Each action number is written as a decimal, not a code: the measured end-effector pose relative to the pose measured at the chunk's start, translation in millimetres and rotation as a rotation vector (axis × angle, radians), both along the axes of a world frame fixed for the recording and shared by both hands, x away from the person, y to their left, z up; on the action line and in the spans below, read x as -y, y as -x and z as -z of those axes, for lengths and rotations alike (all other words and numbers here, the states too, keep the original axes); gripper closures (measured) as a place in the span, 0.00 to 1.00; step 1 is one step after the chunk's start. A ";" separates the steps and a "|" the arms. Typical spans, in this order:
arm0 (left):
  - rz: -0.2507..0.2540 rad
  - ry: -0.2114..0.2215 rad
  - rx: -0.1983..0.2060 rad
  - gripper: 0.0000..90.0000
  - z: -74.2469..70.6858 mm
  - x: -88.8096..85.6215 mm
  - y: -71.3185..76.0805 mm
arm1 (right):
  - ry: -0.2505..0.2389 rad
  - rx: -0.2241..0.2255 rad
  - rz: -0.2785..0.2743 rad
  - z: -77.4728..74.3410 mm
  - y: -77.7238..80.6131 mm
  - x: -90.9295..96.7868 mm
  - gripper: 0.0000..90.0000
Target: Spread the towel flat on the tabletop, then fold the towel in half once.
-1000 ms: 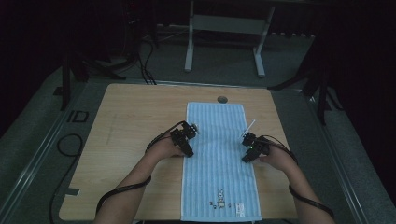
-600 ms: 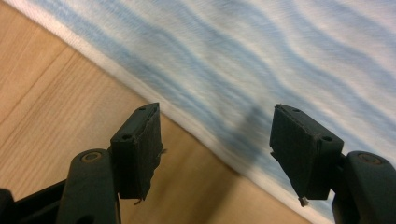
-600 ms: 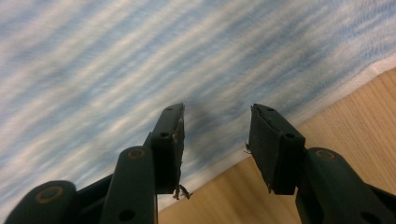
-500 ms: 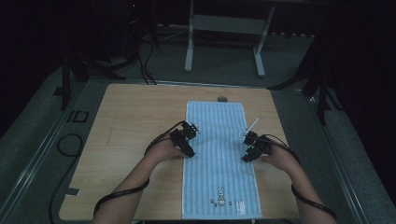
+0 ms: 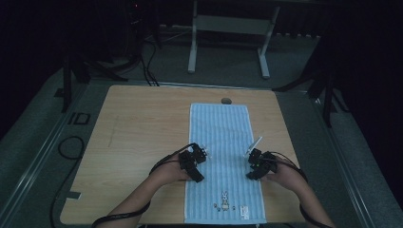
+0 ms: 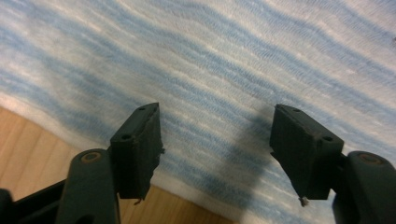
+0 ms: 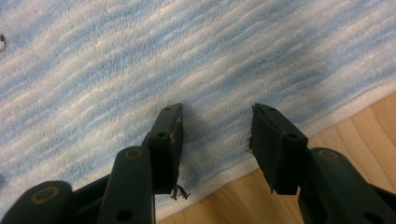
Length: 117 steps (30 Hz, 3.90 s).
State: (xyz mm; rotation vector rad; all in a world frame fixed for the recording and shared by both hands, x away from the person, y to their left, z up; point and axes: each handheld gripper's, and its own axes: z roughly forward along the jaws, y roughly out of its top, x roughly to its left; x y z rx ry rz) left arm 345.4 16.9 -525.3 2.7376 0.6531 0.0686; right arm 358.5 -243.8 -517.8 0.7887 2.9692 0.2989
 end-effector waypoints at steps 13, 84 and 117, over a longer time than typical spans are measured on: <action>0.032 -0.016 -0.011 0.36 -1.2 1.1 20.6 | 0.013 -0.003 -0.023 -0.4 21.2 4.9 0.56; 0.029 0.053 0.064 0.92 -31.0 -29.6 57.6 | -0.060 0.096 -0.061 -41.0 57.0 14.4 0.97; 0.039 -0.015 -0.048 0.69 -15.7 -15.9 21.7 | -0.031 0.001 -0.011 -13.1 28.0 17.6 0.80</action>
